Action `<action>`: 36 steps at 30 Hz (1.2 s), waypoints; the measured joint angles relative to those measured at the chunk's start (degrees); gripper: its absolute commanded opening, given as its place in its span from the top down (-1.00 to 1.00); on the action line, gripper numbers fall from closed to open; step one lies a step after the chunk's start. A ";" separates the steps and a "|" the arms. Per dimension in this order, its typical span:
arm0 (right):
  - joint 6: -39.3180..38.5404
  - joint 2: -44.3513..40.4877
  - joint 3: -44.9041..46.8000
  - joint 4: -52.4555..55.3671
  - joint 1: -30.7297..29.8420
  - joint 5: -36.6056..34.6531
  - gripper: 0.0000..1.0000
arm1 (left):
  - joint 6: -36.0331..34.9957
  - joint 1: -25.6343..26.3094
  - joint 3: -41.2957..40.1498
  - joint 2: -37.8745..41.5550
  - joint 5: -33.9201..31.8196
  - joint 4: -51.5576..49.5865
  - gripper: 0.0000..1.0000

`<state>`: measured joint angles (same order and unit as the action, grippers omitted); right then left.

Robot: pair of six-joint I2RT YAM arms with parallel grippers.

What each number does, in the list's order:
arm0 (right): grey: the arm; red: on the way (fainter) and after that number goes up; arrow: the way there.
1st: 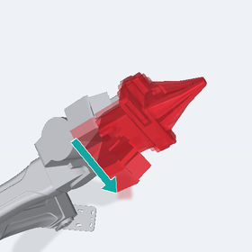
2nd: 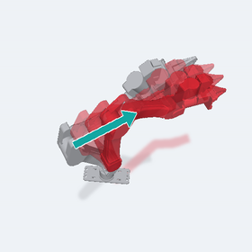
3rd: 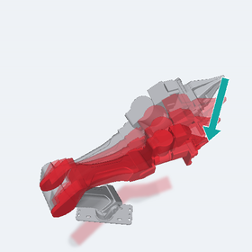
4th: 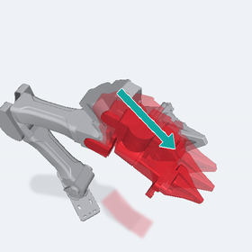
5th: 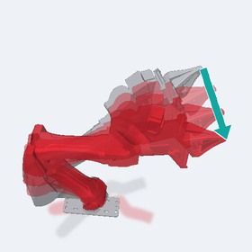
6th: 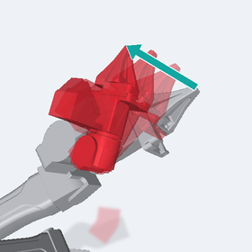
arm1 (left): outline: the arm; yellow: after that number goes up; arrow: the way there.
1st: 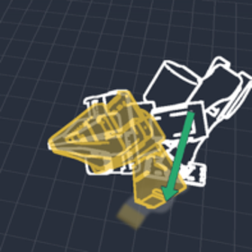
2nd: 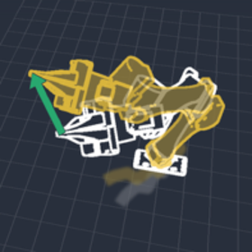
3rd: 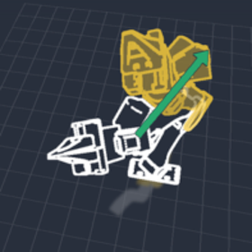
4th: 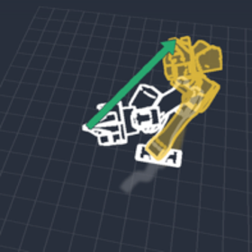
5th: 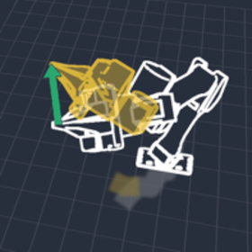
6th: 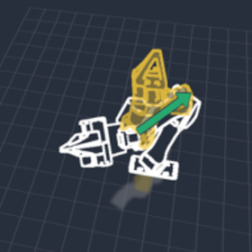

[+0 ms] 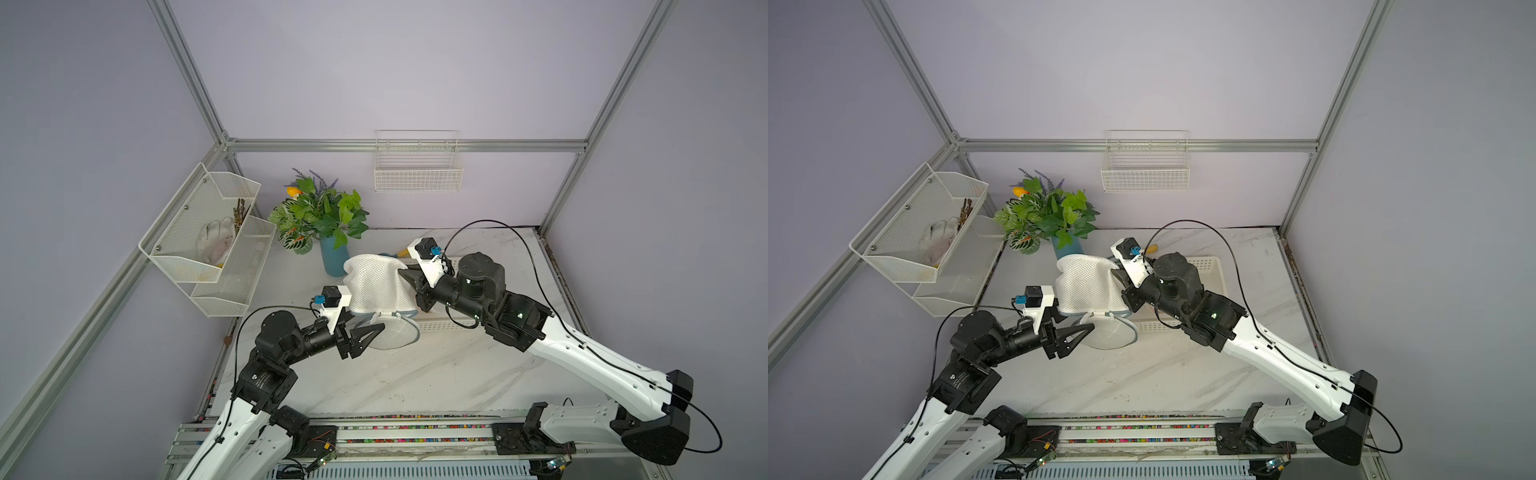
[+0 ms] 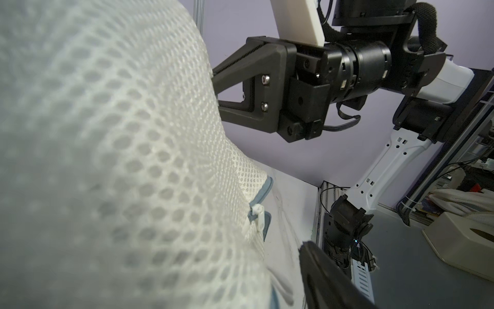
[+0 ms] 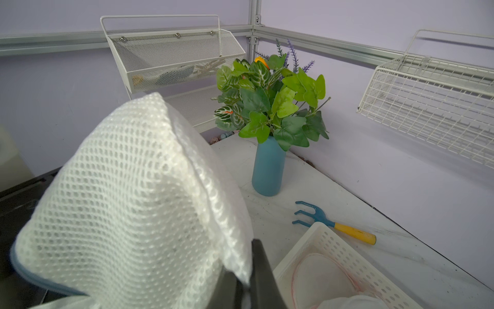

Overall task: Turn the laundry bag inside out
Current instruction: Turn over the laundry bag.

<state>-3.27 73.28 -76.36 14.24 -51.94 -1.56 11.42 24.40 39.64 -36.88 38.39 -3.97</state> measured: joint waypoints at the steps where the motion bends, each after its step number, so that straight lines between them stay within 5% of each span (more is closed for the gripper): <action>1: 0.26 0.20 -0.20 -0.04 -0.04 0.00 1.00 | 0.02 0.00 0.00 -0.90 0.35 1.05 -0.34; 14: 2.78 1.77 -1.01 -0.11 -0.39 -0.09 1.00 | 1.27 0.00 -0.02 -6.45 1.60 7.45 0.16; 27: 5.03 3.78 -2.54 -0.57 -0.48 -0.35 1.00 | 1.44 0.00 -0.02 -6.51 1.70 6.01 0.26; 36: 6.29 4.48 -3.17 -0.92 -0.48 -0.37 1.00 | 1.60 0.00 -0.20 -7.06 1.70 5.51 0.86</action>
<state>3.03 77.76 -79.53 13.32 -52.42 -1.93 13.02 24.40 39.44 -43.94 40.10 1.54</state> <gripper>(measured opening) 0.090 0.125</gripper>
